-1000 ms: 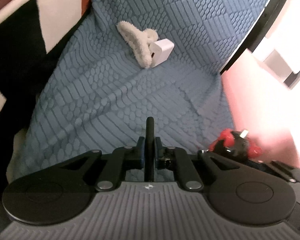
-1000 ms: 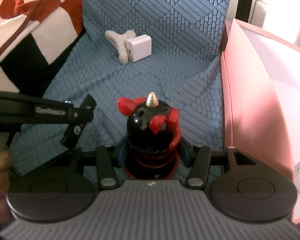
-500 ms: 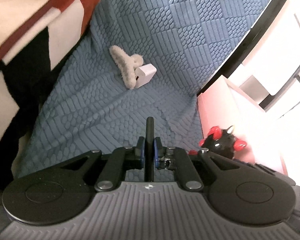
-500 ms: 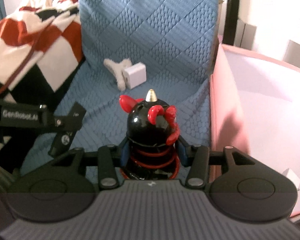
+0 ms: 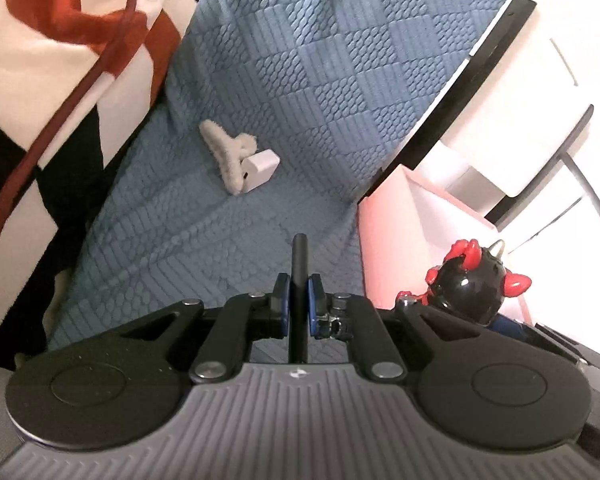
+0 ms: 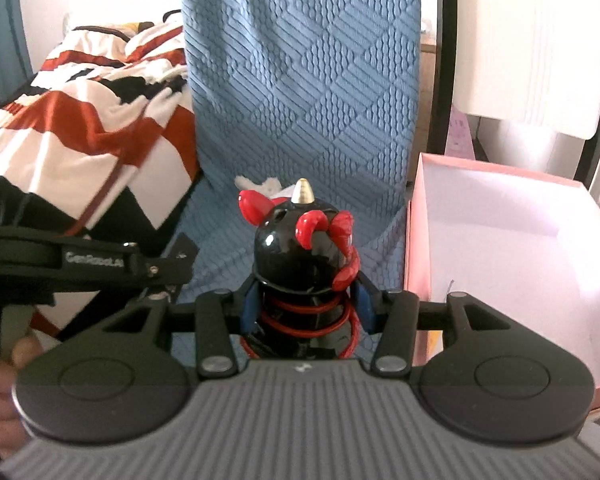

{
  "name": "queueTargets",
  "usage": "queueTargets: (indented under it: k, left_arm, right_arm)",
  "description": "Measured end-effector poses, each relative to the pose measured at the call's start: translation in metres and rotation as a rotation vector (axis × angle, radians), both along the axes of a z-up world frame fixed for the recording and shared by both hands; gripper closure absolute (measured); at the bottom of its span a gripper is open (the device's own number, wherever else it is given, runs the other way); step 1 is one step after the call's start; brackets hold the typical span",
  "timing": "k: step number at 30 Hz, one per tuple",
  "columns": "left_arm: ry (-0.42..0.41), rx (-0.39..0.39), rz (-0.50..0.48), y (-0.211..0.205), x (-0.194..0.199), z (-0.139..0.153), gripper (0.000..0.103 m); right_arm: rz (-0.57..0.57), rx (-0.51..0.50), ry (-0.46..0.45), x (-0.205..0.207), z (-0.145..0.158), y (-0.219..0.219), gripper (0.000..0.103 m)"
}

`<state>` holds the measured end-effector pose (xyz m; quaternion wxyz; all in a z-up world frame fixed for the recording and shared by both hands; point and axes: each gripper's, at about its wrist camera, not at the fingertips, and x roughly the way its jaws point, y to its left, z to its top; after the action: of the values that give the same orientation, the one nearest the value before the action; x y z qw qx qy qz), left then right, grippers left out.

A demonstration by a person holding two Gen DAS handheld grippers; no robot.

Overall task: Organize rigid objects
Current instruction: 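Carry the USB stick and figurine with both tools over the pink box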

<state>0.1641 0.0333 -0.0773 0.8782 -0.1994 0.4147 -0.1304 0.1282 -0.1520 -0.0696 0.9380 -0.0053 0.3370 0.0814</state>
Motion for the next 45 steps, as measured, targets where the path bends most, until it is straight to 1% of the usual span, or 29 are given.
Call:
queueTargets:
  k: [4, 8, 12, 16, 26, 34, 38, 45]
  left_arm:
    - [-0.013, -0.007, -0.001, -0.003, -0.007, 0.013, 0.092]
    - [-0.039, 0.003, -0.010, -0.011, -0.015, 0.026, 0.092]
    - [-0.067, -0.010, -0.027, -0.024, -0.020, 0.041, 0.092]
    - [-0.090, -0.009, -0.061, -0.046, -0.020, 0.053, 0.092]
    - [-0.117, -0.032, -0.186, -0.118, -0.013, 0.076, 0.092]
    - [-0.113, -0.057, -0.264, -0.173, -0.015, 0.074, 0.092]
    - [-0.098, -0.057, -0.285, -0.194, -0.012, 0.068, 0.092]
    - [-0.056, -0.032, -0.316, -0.231, 0.007, 0.053, 0.092]
  right_arm:
    - [0.005, 0.020, -0.005, -0.008, 0.011, -0.003, 0.052]
    - [0.002, 0.028, -0.032, -0.015, 0.024, -0.009, 0.052]
    - [-0.013, 0.023, -0.056, -0.022, 0.035, -0.020, 0.052]
    - [-0.047, 0.035, -0.069, -0.030, 0.042, -0.038, 0.052]
    - [-0.161, 0.017, -0.087, -0.049, 0.053, -0.095, 0.052]
    - [-0.236, 0.024, -0.090, -0.061, 0.055, -0.138, 0.052]
    - [-0.273, 0.025, -0.078, -0.061, 0.048, -0.159, 0.052]
    - [-0.316, 0.046, -0.033, -0.053, 0.031, -0.192, 0.052]
